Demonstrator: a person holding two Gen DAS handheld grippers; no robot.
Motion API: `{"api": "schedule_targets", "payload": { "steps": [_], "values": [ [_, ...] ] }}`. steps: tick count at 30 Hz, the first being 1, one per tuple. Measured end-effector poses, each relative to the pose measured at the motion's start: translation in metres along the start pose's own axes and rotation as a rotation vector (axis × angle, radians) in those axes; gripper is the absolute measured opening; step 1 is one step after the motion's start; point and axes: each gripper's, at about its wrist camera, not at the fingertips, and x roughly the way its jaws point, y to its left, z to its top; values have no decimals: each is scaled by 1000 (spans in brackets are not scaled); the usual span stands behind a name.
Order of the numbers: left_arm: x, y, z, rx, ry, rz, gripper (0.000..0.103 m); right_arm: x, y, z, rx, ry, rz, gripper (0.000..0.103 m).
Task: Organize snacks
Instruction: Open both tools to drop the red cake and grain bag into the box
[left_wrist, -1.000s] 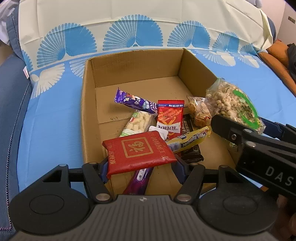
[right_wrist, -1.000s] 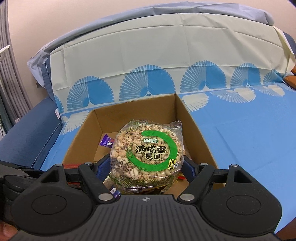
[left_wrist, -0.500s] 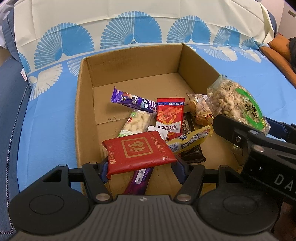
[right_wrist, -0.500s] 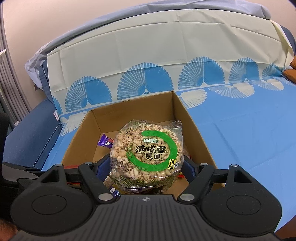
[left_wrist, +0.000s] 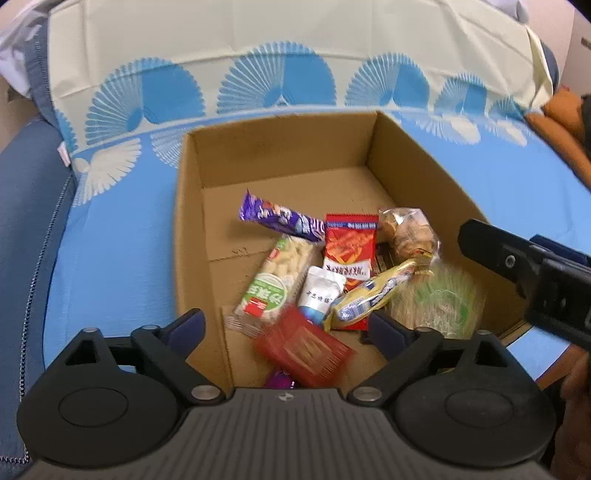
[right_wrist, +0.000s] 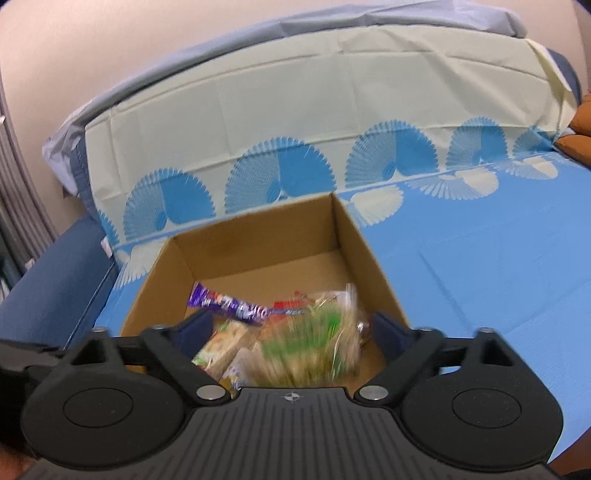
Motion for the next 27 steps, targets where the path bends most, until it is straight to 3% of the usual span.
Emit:
{"api": "schedule_targets", "payload": {
  "steps": [4, 11, 14, 21, 27],
  "values": [
    [-23, 14, -8, -40, -56, -12, 98, -5, -5, 0, 22, -20, -2, 102],
    [-78, 35, -39, -67, -235, -10, 101, -14, 4, -4, -29, -50, -19, 102],
    [-94, 45, -60, -99, -275, -42, 101, -20, 10, -6, -56, -59, -35, 102],
    [-104, 60, -104, -175, -245, -99, 101, -46, 27, -17, -72, -47, -30, 102],
    [-95, 56, -111, -108, -233, -126, 102, -67, 35, -37, -70, -8, -36, 102]
  ]
}}
